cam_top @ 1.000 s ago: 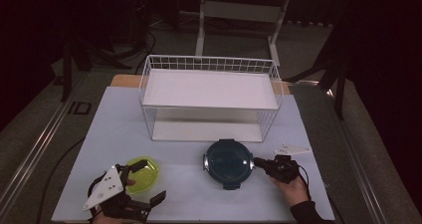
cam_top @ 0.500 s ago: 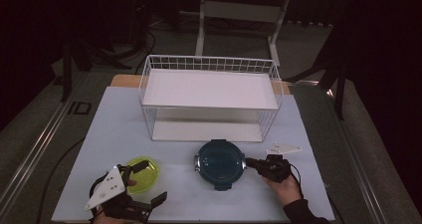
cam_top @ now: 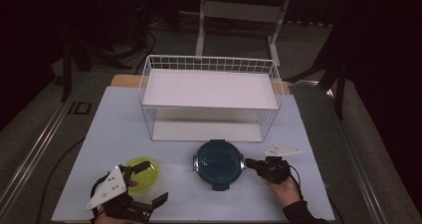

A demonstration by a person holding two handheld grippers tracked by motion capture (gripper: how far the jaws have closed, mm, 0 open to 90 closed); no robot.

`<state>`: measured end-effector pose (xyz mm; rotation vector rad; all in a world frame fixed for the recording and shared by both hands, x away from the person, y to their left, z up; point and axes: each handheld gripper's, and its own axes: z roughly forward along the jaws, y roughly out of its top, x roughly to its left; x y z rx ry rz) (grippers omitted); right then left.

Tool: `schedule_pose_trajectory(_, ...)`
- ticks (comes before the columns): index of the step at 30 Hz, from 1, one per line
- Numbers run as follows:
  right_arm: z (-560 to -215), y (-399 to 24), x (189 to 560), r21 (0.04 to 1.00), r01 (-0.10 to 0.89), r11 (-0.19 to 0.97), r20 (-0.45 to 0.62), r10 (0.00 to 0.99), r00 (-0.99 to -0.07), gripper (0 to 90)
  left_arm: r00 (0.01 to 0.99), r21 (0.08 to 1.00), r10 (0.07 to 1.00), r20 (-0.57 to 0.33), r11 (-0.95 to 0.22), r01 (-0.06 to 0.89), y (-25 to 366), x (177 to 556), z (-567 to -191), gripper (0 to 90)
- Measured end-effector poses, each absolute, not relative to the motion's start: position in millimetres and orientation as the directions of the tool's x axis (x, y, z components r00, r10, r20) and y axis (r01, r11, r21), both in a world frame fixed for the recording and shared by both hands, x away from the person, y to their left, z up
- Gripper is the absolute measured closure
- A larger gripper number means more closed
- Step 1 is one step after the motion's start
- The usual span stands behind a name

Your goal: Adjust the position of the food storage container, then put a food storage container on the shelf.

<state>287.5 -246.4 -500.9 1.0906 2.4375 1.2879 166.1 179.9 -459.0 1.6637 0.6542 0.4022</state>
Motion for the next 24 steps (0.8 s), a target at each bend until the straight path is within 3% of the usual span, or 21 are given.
schedule_pose_trajectory(3, -497.1, -246.8, 285.1, 0.783, 0.508, 0.36, 0.155, 0.677, -0.719, 86.9, 0.78, 0.975, 0.617, -0.104, -0.092, 0.203, 179.8, 166.7, -458.9, 0.0)
schedule_pose_trajectory(4, -491.7, -247.4, 281.0, 0.799, 0.482, 0.36, 0.134, 0.675, -0.726, 80.7, 0.783, 0.973, 0.611, -0.118, -0.086, 0.213, 179.3, 167.8, -458.5, 0.0)
schedule_pose_trajectory(5, -491.7, -247.4, 281.0, 0.799, 0.482, 0.36, 0.134, 0.675, -0.726, 80.7, 0.783, 0.973, 0.611, -0.118, -0.086, 0.213, 179.3, 167.8, -458.5, 0.0)
schedule_pose_trajectory(8, -481.6, -248.0, 272.9, 0.827, 0.452, 0.335, 0.135, 0.662, -0.737, 62.4, 0.791, 0.97, 0.603, -0.101, -0.118, 0.213, 174.6, 168.6, -455.3, 0.0)
schedule_pose_trajectory(9, -481.6, -248.0, 272.9, 0.827, 0.452, 0.335, 0.135, 0.662, -0.737, 62.4, 0.791, 0.97, 0.603, -0.101, -0.118, 0.213, 174.6, 168.6, -455.3, 0.0)
schedule_pose_trajectory(10, -477.4, -248.3, 269.9, 0.842, 0.433, 0.322, 0.134, 0.653, -0.746, 48.7, 0.794, 0.967, 0.601, -0.088, -0.138, 0.212, 171.4, 169.2, -451.9, 0.0)
schedule_pose_trajectory(15, -469.0, -248.1, 265.9, 0.864, 0.397, 0.308, 0.134, 0.62, -0.773, 19.7, 0.804, 0.958, 0.582, -0.125, -0.141, 0.25, 167.6, 175.4, -443.5, 0.0)
schedule_pose_trajectory(19, -463.9, -248.0, 262.3, 0.879, 0.375, 0.294, 0.116, 0.631, -0.767, 13.1, 0.809, 0.946, 0.569, -0.149, -0.155, 0.283, 163.2, 188.8, -431.1, 0.0)
schedule_pose_trajectory(24, -453.0, -248.3, 254.3, 0.894, 0.339, 0.292, 0.074, 0.651, -0.755, 15.7, 0.808, 0.935, 0.566, -0.162, -0.173, 0.309, 154.0, 201.6, -419.1, 0.0)
